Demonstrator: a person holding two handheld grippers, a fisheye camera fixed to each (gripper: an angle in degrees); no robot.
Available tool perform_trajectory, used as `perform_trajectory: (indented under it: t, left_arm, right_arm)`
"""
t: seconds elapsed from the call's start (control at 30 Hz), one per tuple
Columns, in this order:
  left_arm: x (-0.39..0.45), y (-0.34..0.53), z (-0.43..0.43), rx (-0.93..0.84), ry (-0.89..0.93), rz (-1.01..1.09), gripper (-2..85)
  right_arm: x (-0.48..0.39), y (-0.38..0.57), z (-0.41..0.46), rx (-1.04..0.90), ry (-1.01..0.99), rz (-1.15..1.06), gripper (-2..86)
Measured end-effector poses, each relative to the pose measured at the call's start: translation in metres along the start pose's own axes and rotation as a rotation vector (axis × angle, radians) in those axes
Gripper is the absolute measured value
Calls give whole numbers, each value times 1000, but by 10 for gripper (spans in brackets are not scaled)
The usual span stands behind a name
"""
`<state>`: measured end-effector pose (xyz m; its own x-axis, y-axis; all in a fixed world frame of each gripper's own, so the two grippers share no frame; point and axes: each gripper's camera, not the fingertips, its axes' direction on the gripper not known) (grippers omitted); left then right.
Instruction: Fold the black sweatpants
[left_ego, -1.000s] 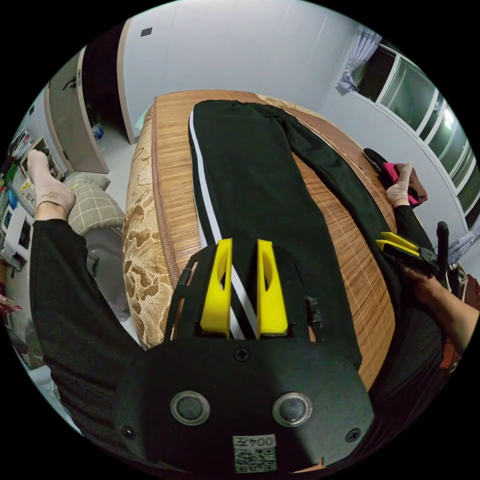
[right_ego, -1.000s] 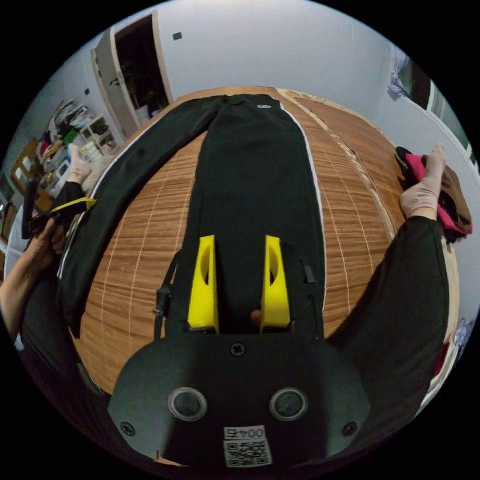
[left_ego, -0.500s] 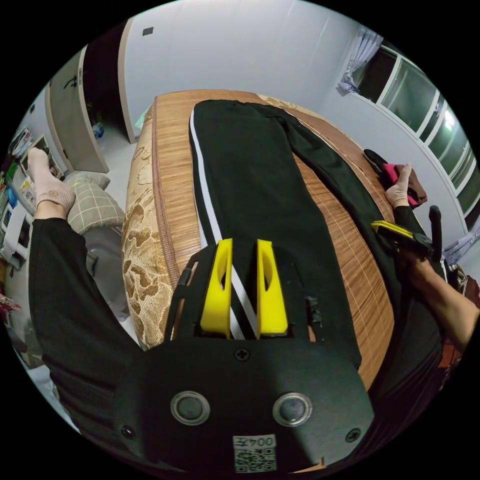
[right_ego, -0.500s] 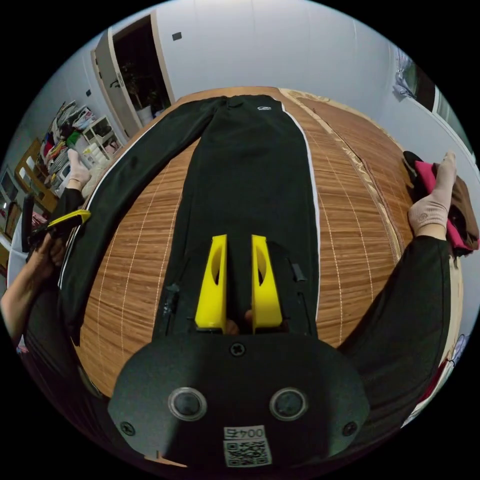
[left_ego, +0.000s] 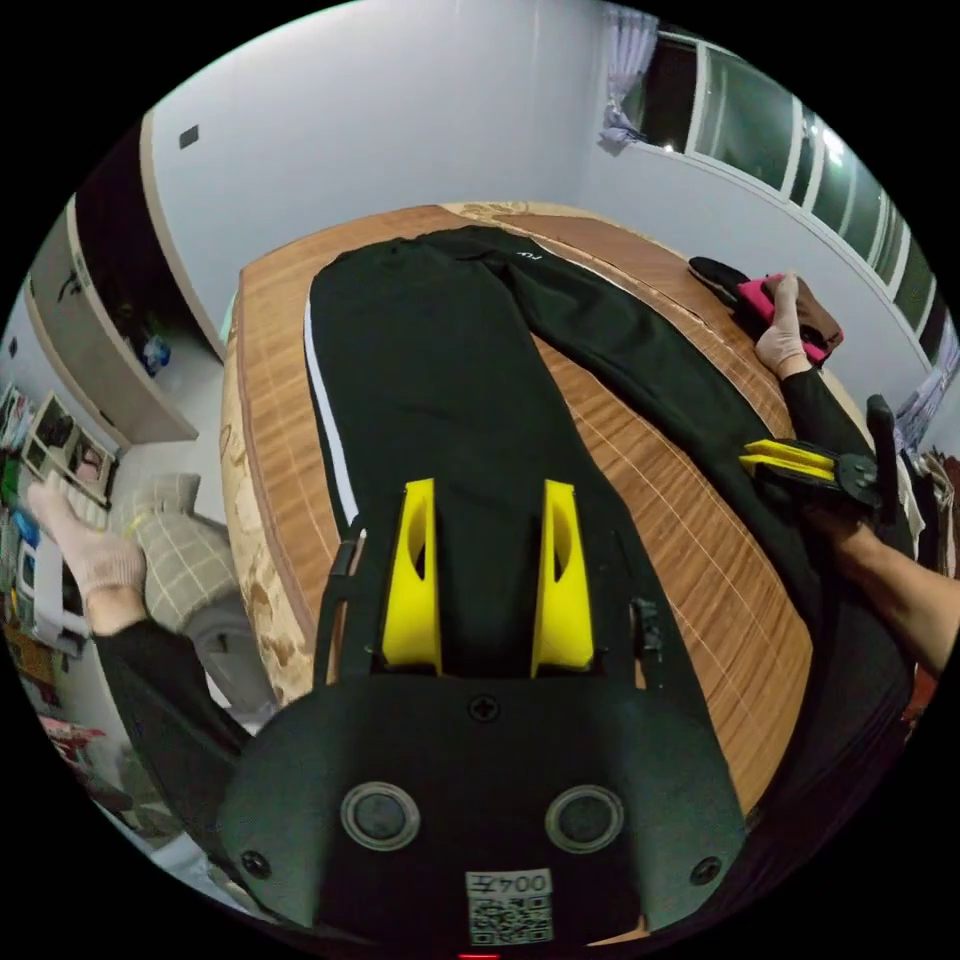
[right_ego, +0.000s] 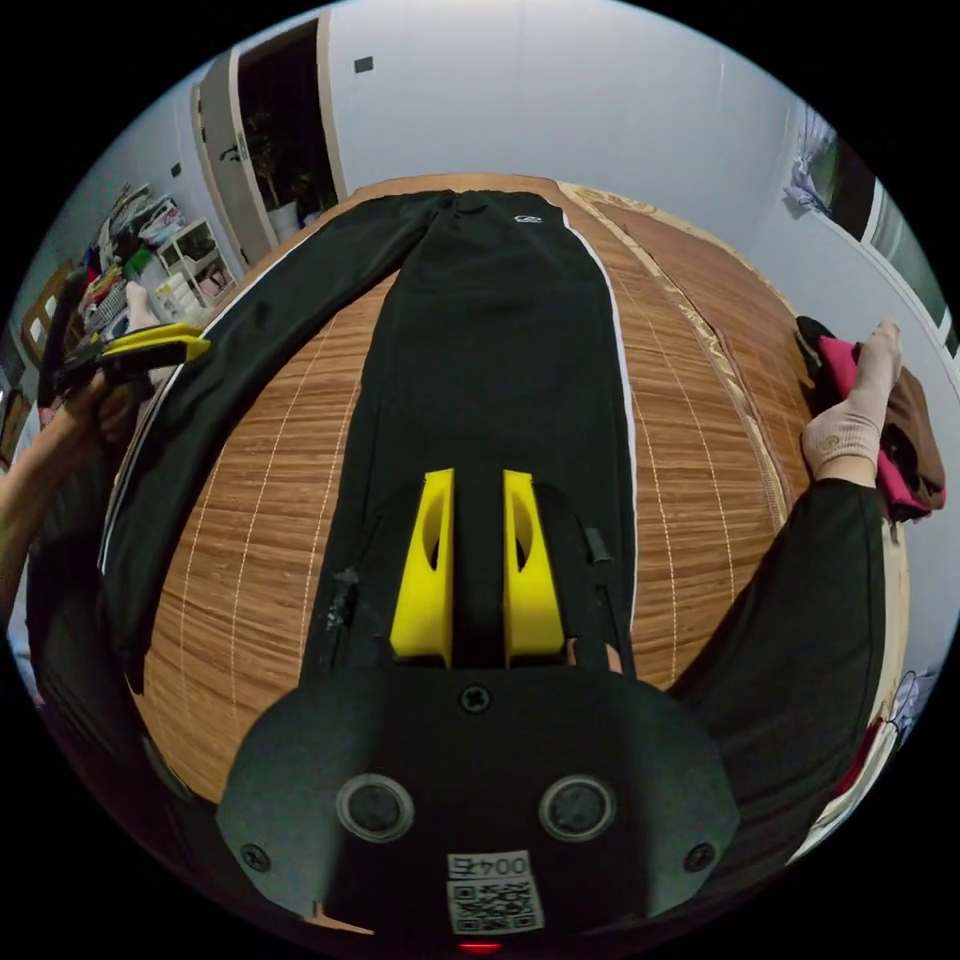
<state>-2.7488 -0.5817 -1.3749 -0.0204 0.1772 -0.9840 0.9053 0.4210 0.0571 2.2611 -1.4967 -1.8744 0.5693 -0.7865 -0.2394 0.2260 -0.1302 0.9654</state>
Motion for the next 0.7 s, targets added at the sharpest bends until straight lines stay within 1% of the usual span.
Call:
perform_trajectory:
  t: [0.07,0.13,0.2,0.3,0.53,0.7]
  left_arm:
    - [3,-20,14,-5,7,42,147]
    - [6,-35,34,-52,9,69,153]
    - [4,-38,67,-163,0,74,160]
    - [5,-27,70,-95,-1,61,166]
    - [9,-26,61,-122,62,57,209]
    - [20,28,35,-83,71,30,214]
  right_arm:
    - [0,0,1,2,-8,3,83]
    - [-7,-1,2,2,18,-12,83]
    - [-14,-1,3,3,52,-27,83]
    - [-15,-1,4,4,39,-21,83]
    - [-20,-4,6,3,29,-18,83]
    - [-25,-6,7,2,24,-15,84]
